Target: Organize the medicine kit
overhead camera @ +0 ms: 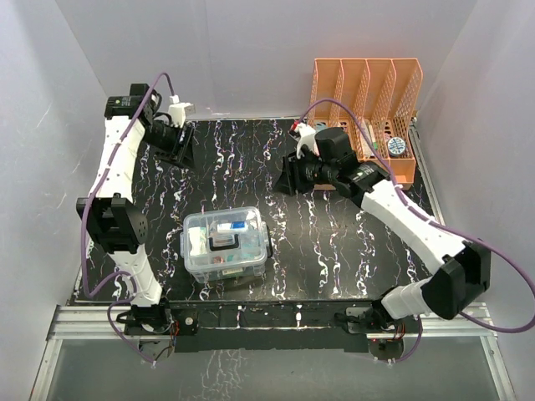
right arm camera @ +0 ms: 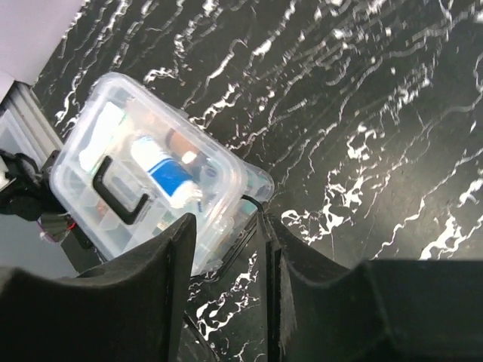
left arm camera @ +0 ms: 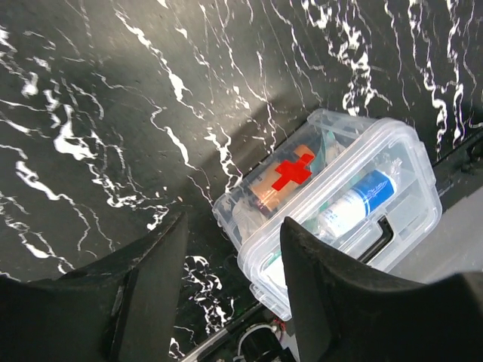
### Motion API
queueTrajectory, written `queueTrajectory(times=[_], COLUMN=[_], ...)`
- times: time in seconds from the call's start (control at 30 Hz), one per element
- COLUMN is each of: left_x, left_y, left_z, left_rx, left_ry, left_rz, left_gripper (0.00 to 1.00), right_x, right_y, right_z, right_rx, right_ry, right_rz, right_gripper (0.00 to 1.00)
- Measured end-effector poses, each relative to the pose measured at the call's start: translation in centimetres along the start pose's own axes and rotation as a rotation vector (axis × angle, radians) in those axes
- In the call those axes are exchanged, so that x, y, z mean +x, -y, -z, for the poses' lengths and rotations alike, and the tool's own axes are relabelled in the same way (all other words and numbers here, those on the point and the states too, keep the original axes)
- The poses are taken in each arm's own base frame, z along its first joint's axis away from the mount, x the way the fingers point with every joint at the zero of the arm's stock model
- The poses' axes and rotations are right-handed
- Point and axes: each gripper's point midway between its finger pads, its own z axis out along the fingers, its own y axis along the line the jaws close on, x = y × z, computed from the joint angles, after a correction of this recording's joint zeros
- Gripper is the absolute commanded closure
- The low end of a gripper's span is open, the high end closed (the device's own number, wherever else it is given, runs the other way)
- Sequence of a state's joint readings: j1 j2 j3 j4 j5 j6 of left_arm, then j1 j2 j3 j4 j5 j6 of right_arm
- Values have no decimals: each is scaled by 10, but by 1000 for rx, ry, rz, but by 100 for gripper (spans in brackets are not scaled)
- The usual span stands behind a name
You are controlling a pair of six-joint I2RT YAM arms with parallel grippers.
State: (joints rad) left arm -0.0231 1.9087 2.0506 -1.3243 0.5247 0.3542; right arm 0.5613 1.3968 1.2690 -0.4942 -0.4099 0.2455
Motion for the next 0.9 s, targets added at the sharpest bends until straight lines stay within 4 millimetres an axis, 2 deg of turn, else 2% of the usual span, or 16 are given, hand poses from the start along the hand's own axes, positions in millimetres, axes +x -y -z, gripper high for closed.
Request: queueTrajectory(times=[0.1,0.2,0.33,0.43,0.6,0.7,0.77,0.9], left_x=[-12,-26,-23,-9,7,11,11,14], left_y=[-6,-32,-82,-112,-129,-131,-130,-128], left_z=[19,41,60,68,72,72,72,73], left_rx=[-26,-63,-114,-137,-134,-125,-116,-103], left_ry=[53,129,184,191,190,186,191,185], left_rz=[15,62,182,264,334,349,348,349], left_gripper=[48,48,48,48,48,48,48,48], right_x=[-12,2,57,95,130,157,179,212], right_y=[-21,-61,-139,-172,-199,-209,-207,-185], right_z=[14,12,1,0,-6,-21,-38,-69], right_rx=[-20,-69,-183,-219,-224,-234,-225,-156], right_ry=[10,-44,-175,-252,-303,-340,-374,-438], right_rz=[89,191,341,413,473,493,499,509], right_gripper=[67,68,69,69,68,69,69,69])
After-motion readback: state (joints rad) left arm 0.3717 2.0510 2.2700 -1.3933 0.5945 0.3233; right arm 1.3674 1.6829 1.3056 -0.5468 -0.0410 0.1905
